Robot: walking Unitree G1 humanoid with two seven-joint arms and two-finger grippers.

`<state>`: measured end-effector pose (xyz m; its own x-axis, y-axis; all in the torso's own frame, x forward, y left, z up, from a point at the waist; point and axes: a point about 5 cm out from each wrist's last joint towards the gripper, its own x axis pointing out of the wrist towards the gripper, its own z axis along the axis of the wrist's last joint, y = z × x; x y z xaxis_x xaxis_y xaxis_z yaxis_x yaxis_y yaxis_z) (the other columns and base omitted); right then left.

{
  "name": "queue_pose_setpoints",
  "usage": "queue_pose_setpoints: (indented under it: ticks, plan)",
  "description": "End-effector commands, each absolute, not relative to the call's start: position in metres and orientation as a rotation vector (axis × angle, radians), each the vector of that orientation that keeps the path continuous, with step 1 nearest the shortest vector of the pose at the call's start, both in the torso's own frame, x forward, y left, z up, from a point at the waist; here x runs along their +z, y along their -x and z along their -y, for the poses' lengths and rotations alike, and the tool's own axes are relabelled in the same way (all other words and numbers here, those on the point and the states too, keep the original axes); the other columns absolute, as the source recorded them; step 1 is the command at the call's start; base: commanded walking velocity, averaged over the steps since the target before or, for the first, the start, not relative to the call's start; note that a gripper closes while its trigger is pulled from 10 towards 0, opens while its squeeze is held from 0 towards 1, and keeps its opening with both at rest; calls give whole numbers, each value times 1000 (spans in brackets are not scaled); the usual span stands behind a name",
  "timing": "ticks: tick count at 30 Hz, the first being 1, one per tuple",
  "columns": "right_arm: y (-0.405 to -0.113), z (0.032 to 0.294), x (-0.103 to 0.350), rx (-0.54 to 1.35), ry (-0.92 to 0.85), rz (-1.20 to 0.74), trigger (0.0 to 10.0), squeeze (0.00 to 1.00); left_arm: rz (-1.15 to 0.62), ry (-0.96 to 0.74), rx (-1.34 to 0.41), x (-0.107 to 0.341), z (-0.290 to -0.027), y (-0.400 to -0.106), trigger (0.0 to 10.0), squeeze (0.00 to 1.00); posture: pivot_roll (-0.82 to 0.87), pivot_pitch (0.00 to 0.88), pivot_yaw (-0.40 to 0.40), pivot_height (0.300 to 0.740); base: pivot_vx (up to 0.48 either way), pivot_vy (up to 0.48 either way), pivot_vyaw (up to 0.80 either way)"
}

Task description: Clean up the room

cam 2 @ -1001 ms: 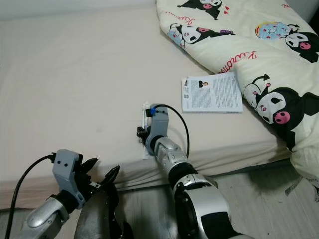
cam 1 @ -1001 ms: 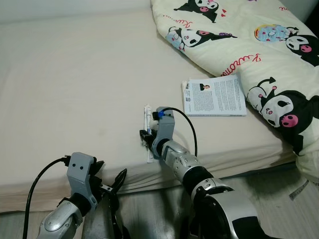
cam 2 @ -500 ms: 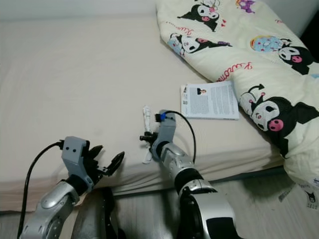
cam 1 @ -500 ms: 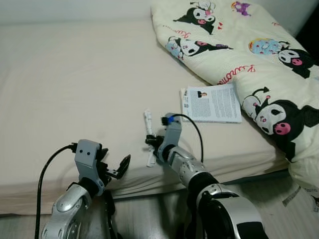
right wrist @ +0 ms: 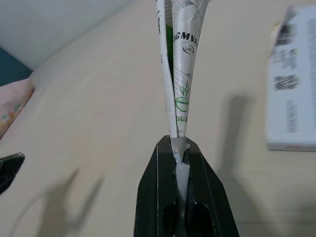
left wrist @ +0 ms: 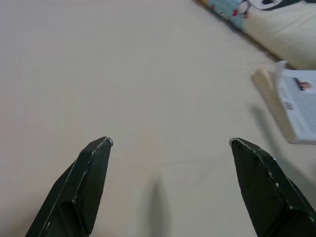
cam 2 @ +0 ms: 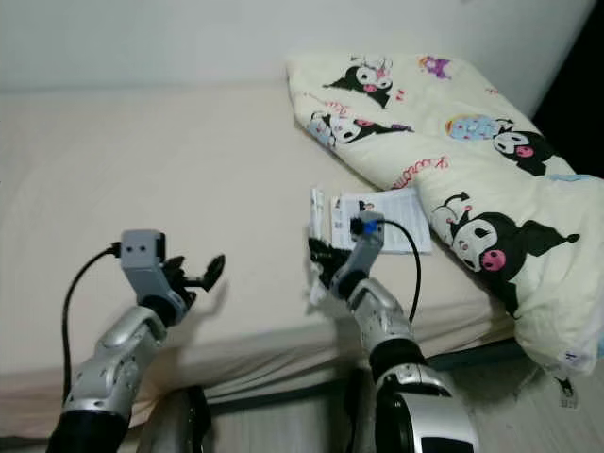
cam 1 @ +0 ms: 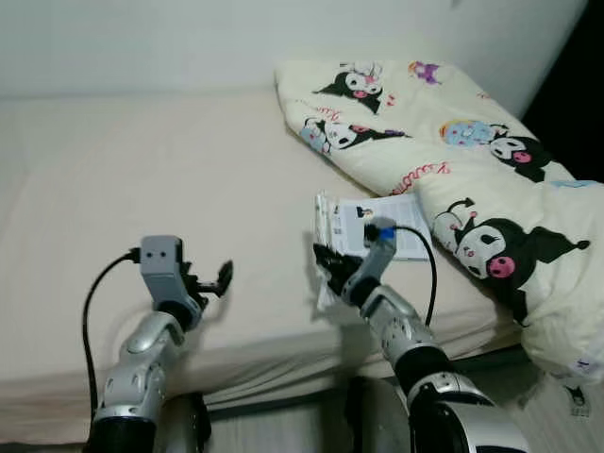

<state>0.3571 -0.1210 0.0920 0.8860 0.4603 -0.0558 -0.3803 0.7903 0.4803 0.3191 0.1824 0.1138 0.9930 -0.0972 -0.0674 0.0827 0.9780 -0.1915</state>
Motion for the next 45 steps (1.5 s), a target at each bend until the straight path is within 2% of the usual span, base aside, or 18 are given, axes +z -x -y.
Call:
queue_pose_setpoints:
  ticks: [1, 8, 15, 18, 25, 27, 29, 31, 32, 34, 36, 39, 42, 45]
  plan:
    - [-351, 127, 85, 442, -466, -165, 0, 0, -88, 159, -84, 107, -188, -318, 10000, 0, 88, 8, -51, 585, 0, 0, 0]
    - [-345, 134, 74, 444, -422, -200, 0, 0, -116, 159, -42, 88, -197, -312, 10000, 0, 91, 0, -56, 610, 0, 0, 0]
    - [-340, 139, 66, 429, -378, -231, 0, 0, -278, 213, 72, 45, -215, -295, 10000, 0, 96, 0, -58, 635, 0, 0, 0]
    - [-339, 140, 65, 421, -365, -235, 0, 0, -338, 216, 101, 30, -221, -287, 10000, 0, 99, 0, -61, 645, -480, 0, 0]
    - [-336, 142, 59, 412, -354, -253, 0, 0, -458, 149, 149, -5, -232, -260, 10000, 0, 100, 0, -60, 670, -137, 0, 0]
    - [-336, 142, 59, 412, -354, -253, 0, 0, -458, 149, 149, -5, -232, -260, 10000, 0, 100, 0, -60, 670, 0, 0, 0]
    - [-334, 142, 57, 411, -352, -259, 0, 0, -505, 135, 160, -15, -235, -250, 10000, 0, 98, 0, -59, 675, 0, 0, 0]
    - [-329, 144, 49, 397, -341, -289, 0, 0, -644, 82, 183, -42, -239, -220, 10000, 0, 89, 0, -59, 685, 0, 0, 0]
    - [-329, 144, 49, 397, -341, -289, 0, 0, -644, 82, 183, -42, -239, -220, 10000, 0, 89, 0, -59, 685, 0, 0, 0]
    - [-324, 148, 41, 380, -325, -322, 0, 0, -740, 39, 176, -58, -238, -197, 10000, 0, 89, 0, -59, 695, 0, 0, 0]
    - [-324, 148, 41, 380, -325, -322, 0, 0, -740, 39, 176, -58, -238, -197, 10000, 0, 89, 0, -59, 695, 0, 0, 0]
    - [-318, 152, 31, 358, -321, -362, 0, 0, -815, 21, 168, -70, -235, -180, 10000, 0, 90, 0, -64, 705, 0, 0, 0]
    - [-302, 161, 10, 310, -314, -461, 0, 0, -941, 36, 177, -87, -229, -151, 10000, 0, 86, 0, -65, 720, 0, 0, 0]
    - [-284, 168, -10, 259, -306, -562, 0, 0, -1011, 22, 156, -94, -224, -138, 10000, 0, 79, 0, -73, 730, 0, 0, 0]
